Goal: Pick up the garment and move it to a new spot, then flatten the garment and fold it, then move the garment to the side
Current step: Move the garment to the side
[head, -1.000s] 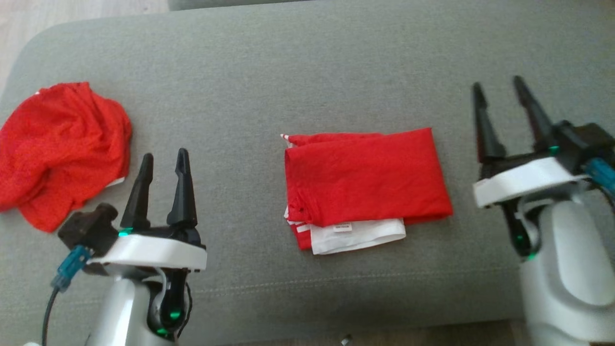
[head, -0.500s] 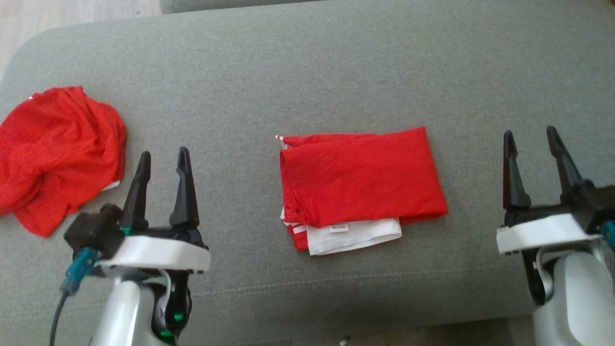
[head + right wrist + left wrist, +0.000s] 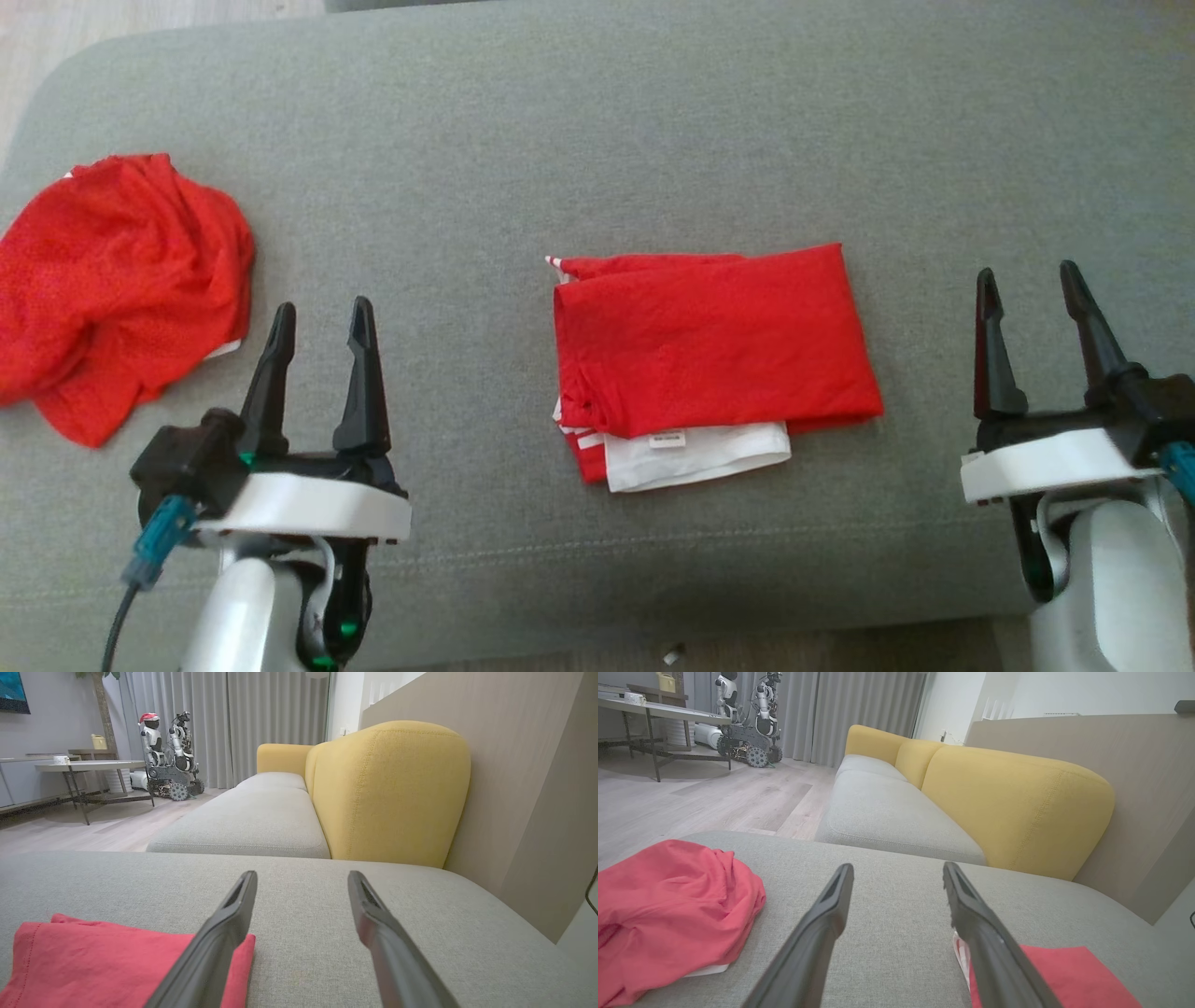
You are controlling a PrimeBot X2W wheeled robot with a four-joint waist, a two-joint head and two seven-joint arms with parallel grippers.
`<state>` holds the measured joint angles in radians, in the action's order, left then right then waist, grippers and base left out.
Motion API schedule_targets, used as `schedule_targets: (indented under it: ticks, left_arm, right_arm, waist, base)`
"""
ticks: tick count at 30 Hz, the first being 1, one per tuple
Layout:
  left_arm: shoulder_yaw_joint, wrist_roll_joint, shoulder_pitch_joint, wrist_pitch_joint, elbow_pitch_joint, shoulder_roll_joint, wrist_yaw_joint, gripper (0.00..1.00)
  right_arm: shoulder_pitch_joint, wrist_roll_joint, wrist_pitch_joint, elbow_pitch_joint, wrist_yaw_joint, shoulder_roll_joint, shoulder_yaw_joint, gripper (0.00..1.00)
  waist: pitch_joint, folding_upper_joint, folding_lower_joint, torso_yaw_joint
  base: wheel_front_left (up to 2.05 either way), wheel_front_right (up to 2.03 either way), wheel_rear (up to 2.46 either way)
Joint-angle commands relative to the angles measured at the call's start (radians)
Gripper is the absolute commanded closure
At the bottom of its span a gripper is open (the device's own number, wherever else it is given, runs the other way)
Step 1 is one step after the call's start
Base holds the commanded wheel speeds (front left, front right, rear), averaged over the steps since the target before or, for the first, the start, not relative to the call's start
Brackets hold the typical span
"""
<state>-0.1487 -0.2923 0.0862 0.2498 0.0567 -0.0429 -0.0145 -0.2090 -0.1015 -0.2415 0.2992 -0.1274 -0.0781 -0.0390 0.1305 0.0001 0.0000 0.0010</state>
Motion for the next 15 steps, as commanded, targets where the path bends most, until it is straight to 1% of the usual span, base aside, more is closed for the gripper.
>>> schedule_targets:
  ticks: [1, 7, 9, 15]
  left_arm:
    - [0.03, 0.002, 0.032, 0.012, -0.04, -0.007, -0.002, 0.0]
    - [0.028, 0.002, 0.039, 0.012, -0.04, -0.007, 0.003, 0.0]
    - [0.027, 0.002, 0.046, 0.012, -0.04, -0.007, 0.005, 0.0]
    - [0.021, 0.004, 0.058, 0.012, -0.036, -0.007, 0.008, 0.0]
  right_arm:
    - [-0.032, -0.015, -0.013, -0.027, -0.003, 0.005, 0.021, 0.0]
    - [-0.051, 0.001, -0.009, 0.005, -0.003, 0.012, 0.039, 0.0]
    - [-0.058, 0.004, 0.011, 0.032, -0.003, 0.013, 0.055, 0.0]
    - [-0.088, 0.028, 0.025, 0.109, -0.003, 0.017, 0.086, 0.0]
  waist:
    - [0.007, -0.0001, 0.0, 0.002]
    - [0.031, -0.0001, 0.0, 0.009]
    - [0.042, -0.0001, 0.0, 0.014]
    - [0.066, -0.0001, 0.0, 0.03]
  base:
    - [0.0, 0.0, 0.0]
    - [0.0, 0.0, 0.0]
    - [0.0, 0.0, 0.0]
    - [0.0, 0.0, 0.0]
